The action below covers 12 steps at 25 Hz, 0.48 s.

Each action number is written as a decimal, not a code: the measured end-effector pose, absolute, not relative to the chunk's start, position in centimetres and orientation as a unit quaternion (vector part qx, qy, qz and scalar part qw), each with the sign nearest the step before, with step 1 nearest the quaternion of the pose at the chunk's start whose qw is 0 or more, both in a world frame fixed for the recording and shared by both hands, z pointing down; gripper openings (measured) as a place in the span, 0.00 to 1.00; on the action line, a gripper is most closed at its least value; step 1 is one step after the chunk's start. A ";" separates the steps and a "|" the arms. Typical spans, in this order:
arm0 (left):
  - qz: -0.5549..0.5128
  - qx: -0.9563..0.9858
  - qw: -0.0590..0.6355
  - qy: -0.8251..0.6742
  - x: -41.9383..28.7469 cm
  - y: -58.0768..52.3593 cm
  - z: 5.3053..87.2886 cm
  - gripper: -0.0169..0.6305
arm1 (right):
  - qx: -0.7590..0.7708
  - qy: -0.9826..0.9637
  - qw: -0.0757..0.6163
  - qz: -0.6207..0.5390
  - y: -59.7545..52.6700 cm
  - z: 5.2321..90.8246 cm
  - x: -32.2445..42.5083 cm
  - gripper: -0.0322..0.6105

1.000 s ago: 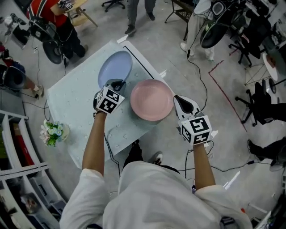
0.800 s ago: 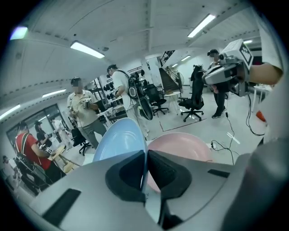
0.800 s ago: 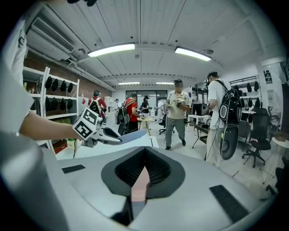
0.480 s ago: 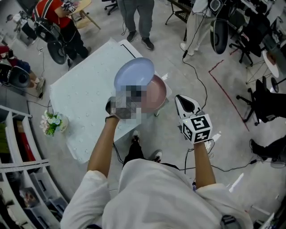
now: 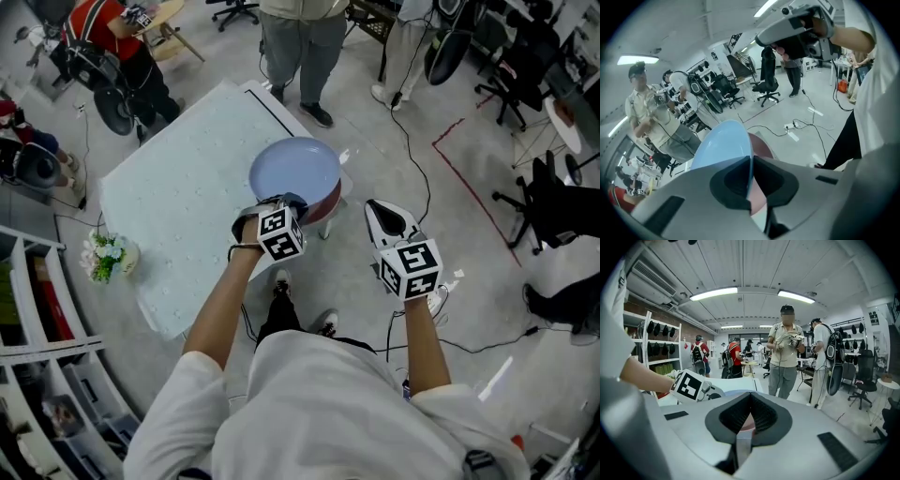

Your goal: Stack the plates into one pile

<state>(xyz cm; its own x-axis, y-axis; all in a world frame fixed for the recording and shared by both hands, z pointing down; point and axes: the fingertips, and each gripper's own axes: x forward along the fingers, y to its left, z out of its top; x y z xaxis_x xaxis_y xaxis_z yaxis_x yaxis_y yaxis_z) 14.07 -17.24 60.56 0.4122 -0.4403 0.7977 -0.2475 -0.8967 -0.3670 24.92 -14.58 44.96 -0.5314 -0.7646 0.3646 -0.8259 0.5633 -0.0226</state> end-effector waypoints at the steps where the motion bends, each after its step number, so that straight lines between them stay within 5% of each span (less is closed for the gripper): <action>1: -0.509 -0.833 0.092 0.197 14.1 -17.1 61.2 0.08 | 0.458 -0.869 0.159 0.098 -14.5 45.0 24.9 0.07; 12: -0.529 -0.842 0.011 0.106 15.0 -14.7 65.1 0.12 | 0.464 -0.864 0.163 0.110 -15.1 46.0 25.2 0.07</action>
